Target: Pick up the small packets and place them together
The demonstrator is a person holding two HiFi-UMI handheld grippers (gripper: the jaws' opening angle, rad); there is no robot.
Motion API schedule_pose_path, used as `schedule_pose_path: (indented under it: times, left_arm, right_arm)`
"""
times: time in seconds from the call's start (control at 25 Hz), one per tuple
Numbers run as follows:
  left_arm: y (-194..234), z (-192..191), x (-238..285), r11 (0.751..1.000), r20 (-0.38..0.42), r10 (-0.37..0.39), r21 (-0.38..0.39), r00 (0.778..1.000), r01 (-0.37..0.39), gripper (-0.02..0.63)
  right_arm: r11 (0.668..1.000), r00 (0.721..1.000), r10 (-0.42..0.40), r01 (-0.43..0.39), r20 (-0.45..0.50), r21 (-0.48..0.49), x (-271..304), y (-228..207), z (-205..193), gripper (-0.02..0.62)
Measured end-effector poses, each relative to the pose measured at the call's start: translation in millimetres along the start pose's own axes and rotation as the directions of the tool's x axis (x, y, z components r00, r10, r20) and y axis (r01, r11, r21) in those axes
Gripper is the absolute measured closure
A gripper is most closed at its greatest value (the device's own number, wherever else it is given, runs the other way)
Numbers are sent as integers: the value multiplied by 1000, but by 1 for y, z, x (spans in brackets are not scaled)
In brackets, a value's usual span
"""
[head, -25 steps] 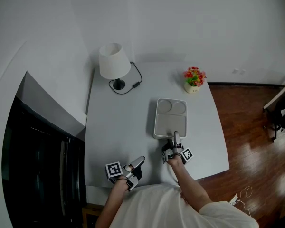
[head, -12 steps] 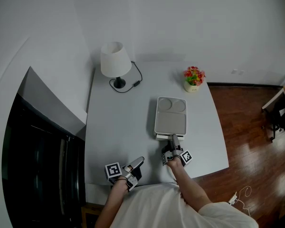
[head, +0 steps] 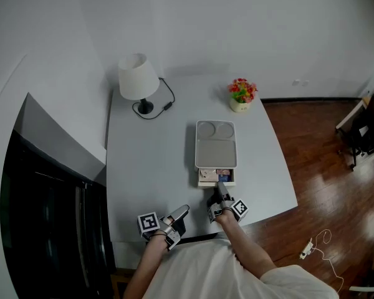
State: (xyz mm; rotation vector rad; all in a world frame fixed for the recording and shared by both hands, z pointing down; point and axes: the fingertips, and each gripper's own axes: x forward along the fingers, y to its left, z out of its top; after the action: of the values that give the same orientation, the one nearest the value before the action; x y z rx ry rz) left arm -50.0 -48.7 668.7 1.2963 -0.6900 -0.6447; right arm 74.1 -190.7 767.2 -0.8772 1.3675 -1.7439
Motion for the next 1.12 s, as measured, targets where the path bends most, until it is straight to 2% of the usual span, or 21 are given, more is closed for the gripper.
schedule_pose_path:
  times: [0.16, 0.44, 0.76, 1.12]
  left_arm:
    - [7, -8, 0, 1000, -45, 26, -4, 999, -26, 367]
    - [8, -19, 13, 1000, -121, 26, -10, 992, -27, 367]
    - [9, -22, 26, 1000, -157, 22, -12, 987, -24, 367]
    - [11, -18, 30, 1000, -154, 21, -16, 988, -24, 367]
  right_arm:
    - [1000, 1000, -16, 16, -21, 4, -29, -8, -16, 410]
    - [999, 998, -38, 38, -57, -9, -71, -16, -32, 410]
    - [992, 974, -127, 119, -189, -51, -110, -34, -63, 425]
    - [981, 957, -191, 177, -217, -80, -134, -38, -58, 430]
